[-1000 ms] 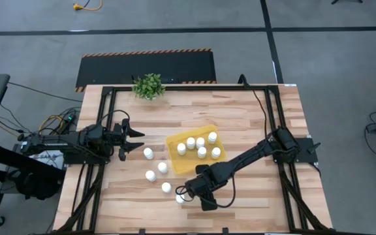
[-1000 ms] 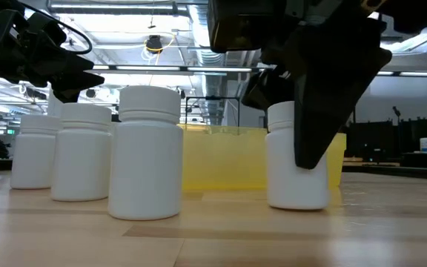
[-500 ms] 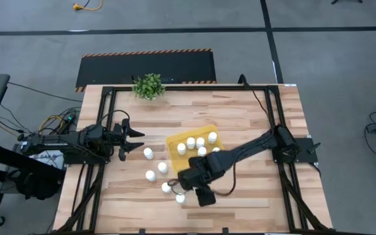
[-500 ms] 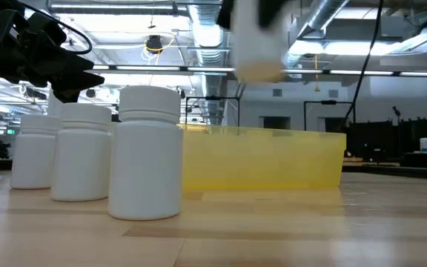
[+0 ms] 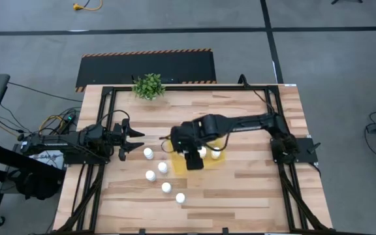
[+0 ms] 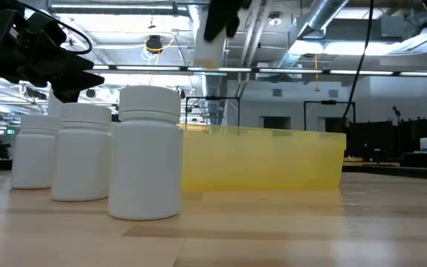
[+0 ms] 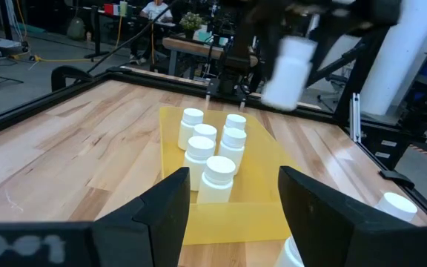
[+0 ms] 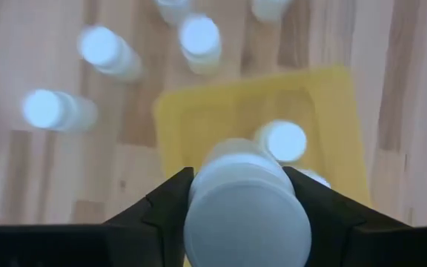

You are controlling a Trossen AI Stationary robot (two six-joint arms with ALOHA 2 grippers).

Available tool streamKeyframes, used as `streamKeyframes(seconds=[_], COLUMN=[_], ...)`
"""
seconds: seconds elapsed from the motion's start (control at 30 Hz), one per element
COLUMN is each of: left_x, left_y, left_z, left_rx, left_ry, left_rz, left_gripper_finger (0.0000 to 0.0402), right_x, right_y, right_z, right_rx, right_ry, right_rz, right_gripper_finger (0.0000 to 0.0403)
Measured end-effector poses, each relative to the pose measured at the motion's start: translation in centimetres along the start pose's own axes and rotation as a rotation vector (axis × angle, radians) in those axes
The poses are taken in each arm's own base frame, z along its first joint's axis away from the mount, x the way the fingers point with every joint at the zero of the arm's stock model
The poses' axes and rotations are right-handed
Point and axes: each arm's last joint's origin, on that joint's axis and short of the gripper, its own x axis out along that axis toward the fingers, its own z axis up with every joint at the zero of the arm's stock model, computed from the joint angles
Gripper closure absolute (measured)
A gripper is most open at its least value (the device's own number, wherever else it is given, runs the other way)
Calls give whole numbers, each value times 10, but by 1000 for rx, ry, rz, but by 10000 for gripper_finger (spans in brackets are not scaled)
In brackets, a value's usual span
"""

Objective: Pick and place pill bottles into a basket
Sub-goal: Put the white pill bottle into the yellow bin

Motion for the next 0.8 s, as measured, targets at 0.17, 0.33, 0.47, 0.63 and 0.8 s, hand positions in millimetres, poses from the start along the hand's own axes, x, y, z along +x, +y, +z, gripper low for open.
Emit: streamKeyframes(seconds=[0.17,0.33,0.47,0.63,0.8], left_x=[0,0,0,0,0], left_y=[0,0,0,0,0], left_z=[0,0,0,0,0], left_rx=[0,0,0,0,0], left_ry=[0,1,0,1,0], left_rz=[0,0,0,0,0], left_gripper_finger=[207,207,207,207,207], right_x=[19,41,56,77,96], right_y=[-14,-8,-3,-4,-4], right_z=[-10,-15,-18,-27,-39], right_rx=[35,28,22,49,61], right_ry=[60,67,58,72,92], right_rz=[24,74,78,77,74], right_gripper_finger=[215,229,226,218,229])
